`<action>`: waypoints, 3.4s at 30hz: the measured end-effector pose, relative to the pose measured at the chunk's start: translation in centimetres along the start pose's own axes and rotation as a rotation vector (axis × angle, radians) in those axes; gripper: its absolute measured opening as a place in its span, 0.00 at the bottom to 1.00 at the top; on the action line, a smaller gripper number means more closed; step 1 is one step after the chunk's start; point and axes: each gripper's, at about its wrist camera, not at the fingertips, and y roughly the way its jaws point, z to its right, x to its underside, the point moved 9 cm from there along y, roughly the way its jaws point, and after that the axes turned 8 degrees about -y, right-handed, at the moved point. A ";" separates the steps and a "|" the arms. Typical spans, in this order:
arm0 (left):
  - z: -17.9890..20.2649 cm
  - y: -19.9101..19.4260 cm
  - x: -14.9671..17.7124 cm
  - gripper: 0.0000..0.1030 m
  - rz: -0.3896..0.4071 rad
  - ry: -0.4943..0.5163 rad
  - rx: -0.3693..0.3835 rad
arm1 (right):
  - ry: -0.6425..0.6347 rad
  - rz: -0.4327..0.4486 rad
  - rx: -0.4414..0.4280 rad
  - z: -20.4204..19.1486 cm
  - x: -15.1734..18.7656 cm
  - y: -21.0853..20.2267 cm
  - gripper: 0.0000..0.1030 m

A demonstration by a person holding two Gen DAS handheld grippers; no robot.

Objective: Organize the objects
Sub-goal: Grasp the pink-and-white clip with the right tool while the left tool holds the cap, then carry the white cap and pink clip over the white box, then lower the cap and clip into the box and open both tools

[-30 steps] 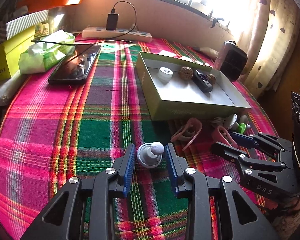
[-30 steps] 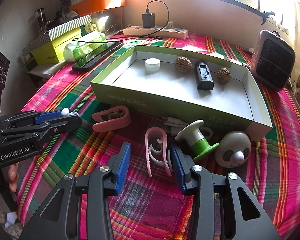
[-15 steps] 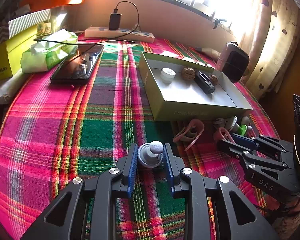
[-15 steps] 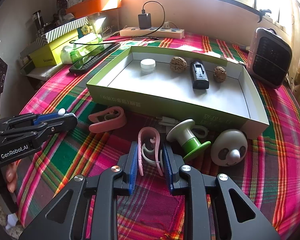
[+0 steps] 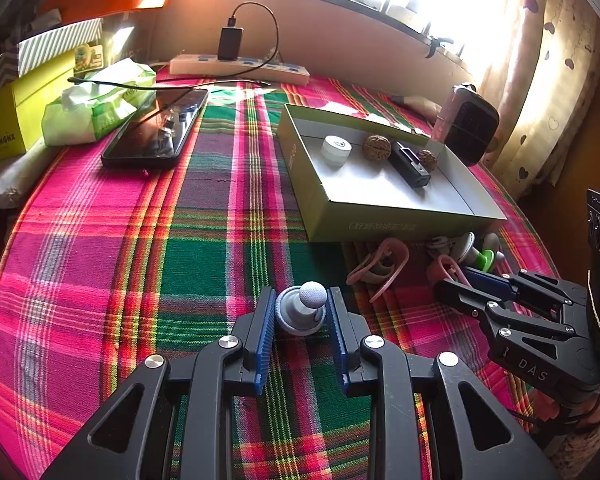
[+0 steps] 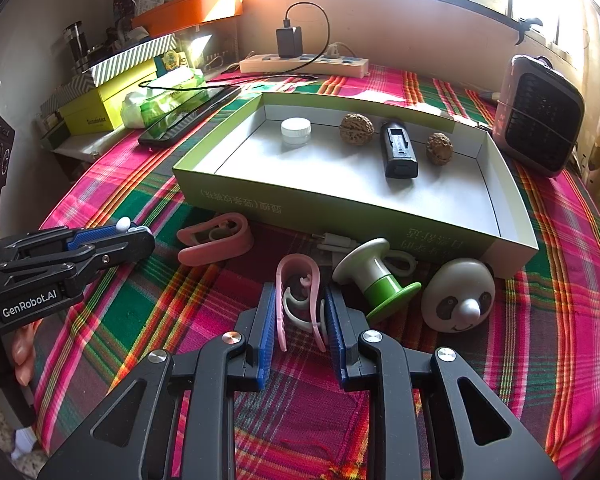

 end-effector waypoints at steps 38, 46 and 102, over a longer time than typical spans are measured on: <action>4.4 -1.8 -4.0 0.23 0.046 0.071 0.040 | 0.041 0.085 -0.020 2.2 -3.2 -3.4 0.24; 6.2 -0.5 -5.6 0.23 0.045 0.099 0.057 | 0.058 0.093 0.022 4.6 -4.5 -3.4 0.24; 8.3 11.2 -10.8 0.23 -0.083 0.145 -0.008 | 0.150 -0.088 0.205 14.9 -7.5 5.1 0.24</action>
